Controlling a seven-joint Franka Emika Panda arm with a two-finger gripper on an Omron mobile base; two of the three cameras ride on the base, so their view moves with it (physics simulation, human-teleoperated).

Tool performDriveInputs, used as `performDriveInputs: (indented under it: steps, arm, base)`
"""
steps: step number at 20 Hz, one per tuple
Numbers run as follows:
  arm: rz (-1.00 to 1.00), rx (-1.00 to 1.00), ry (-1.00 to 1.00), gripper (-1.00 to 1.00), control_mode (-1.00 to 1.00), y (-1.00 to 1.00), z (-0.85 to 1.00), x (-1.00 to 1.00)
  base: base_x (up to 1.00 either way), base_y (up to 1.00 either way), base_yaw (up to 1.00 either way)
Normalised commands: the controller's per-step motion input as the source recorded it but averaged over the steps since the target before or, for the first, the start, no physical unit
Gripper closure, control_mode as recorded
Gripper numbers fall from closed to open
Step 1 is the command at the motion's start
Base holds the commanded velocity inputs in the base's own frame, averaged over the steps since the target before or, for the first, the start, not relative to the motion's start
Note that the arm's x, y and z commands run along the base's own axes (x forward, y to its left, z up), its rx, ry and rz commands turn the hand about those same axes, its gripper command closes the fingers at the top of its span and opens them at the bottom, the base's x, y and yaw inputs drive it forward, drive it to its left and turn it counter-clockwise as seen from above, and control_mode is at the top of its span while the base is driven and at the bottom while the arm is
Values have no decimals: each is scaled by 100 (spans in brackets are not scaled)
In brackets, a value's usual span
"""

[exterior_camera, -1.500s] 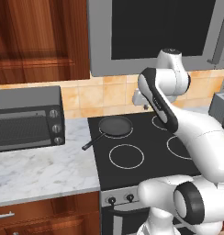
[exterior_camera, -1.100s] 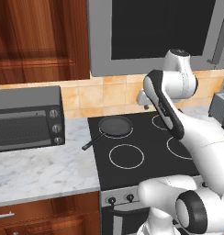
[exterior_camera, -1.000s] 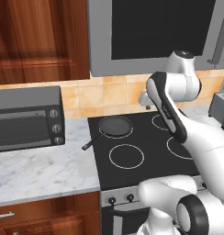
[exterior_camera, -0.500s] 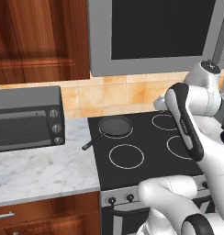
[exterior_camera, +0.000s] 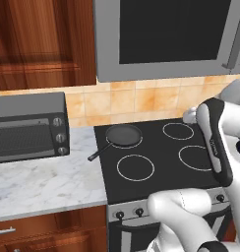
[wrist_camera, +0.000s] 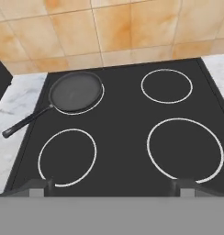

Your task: Pick the croissant and place it on the pan. Then turn on the stove to warm the croissant.

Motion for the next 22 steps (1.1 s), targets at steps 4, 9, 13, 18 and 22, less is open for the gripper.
performDriveInputs:
  steps: [4, 9, 13, 18, 22]
  arm:
    - [-7, 5, -3, -100, -100, -53, 0, -21]
    - [-11, 5, -2, -100, -100, -58, 0, -18]
    - [-18, 6, 0, -100, -100, -54, 0, -11]
    - [-27, 7, 0, -100, -100, -47, 0, -5]
    - [-28, 6, 0, -100, -100, -47, -2, -6]
  base:
    - [0, 0, 0]
    - [0, 0, 0]
    - [0, 0, 0]
    - [0, 0, 0]
    - [0, 0, 0]
